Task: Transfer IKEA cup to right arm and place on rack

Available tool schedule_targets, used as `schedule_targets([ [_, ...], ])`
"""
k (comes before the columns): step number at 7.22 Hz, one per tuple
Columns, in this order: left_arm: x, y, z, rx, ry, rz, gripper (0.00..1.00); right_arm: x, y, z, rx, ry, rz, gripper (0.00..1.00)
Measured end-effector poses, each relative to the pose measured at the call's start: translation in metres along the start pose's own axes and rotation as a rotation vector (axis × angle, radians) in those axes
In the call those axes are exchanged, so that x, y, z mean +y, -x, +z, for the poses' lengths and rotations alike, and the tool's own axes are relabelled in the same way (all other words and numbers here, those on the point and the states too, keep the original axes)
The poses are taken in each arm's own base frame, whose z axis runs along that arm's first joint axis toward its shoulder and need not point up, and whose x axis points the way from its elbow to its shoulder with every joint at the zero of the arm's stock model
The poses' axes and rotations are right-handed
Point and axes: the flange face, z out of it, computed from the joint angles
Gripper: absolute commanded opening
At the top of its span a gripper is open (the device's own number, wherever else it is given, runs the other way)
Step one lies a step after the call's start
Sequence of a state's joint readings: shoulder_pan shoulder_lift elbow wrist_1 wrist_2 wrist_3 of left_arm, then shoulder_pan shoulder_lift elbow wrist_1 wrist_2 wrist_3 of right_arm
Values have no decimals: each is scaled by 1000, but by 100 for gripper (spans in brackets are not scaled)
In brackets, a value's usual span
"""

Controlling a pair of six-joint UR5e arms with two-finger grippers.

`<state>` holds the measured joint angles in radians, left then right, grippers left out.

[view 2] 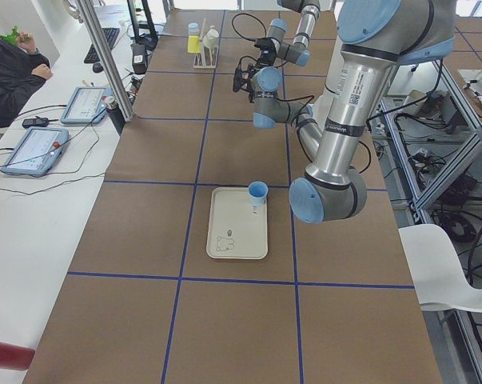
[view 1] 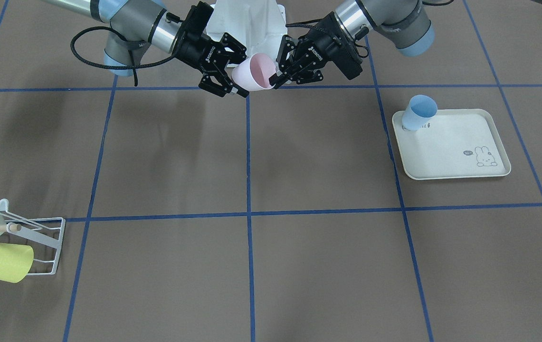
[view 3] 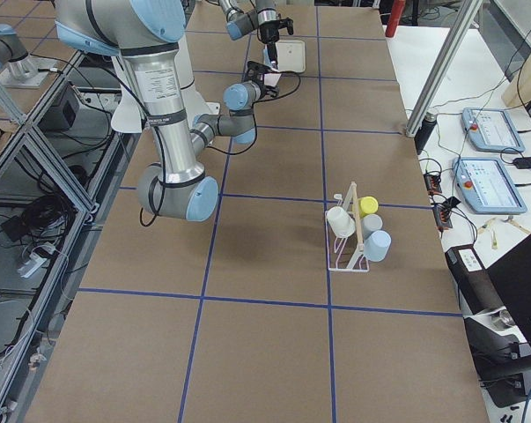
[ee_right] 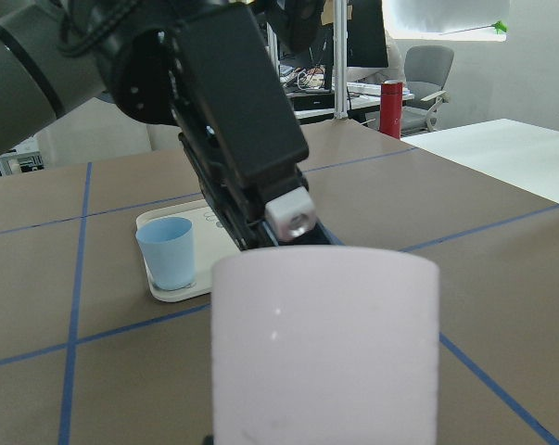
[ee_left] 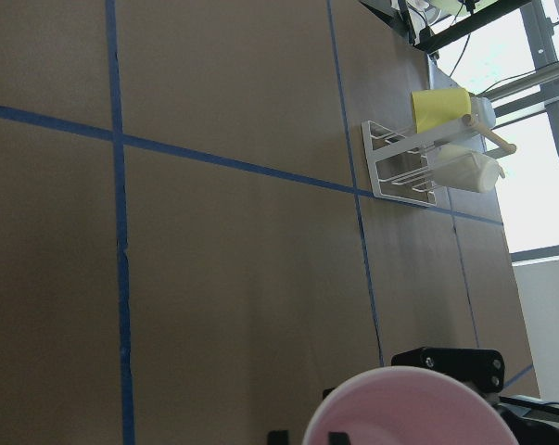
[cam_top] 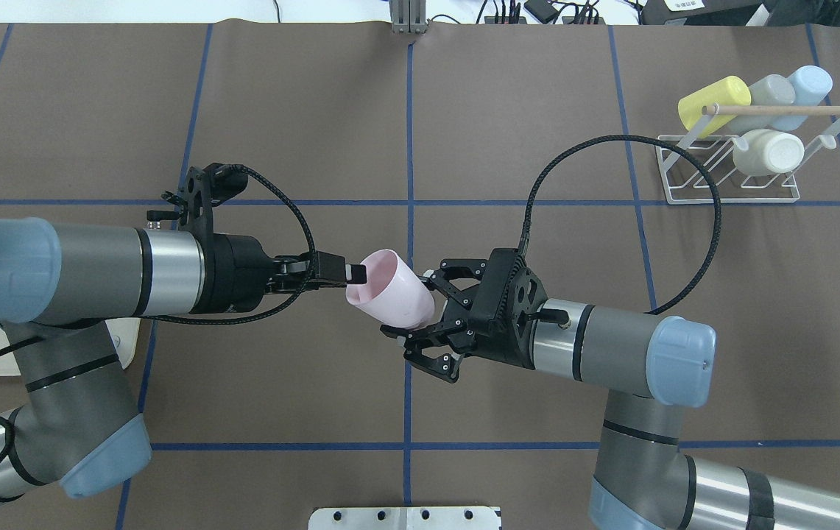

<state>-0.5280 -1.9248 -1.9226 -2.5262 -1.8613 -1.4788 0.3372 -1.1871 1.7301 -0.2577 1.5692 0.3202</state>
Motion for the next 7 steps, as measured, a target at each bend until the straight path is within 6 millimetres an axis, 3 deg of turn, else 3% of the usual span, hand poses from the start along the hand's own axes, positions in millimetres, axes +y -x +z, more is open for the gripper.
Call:
schedule_targets([
  [2, -11, 14, -10, -29, -24, 12, 100, 0, -13, 0, 28, 26, -15, 0],
  [4, -14, 48, -32, -93, -40, 77, 100, 2, -47, 9, 128, 188, -33, 0],
  [6, -16, 85, -71, -168, -60, 153, 100, 7, -80, 15, 245, 400, -41, 0],
  [7, -18, 106, -101, -217, -70, 211, 100, 8, -98, 10, 303, 475, -41, 0],
])
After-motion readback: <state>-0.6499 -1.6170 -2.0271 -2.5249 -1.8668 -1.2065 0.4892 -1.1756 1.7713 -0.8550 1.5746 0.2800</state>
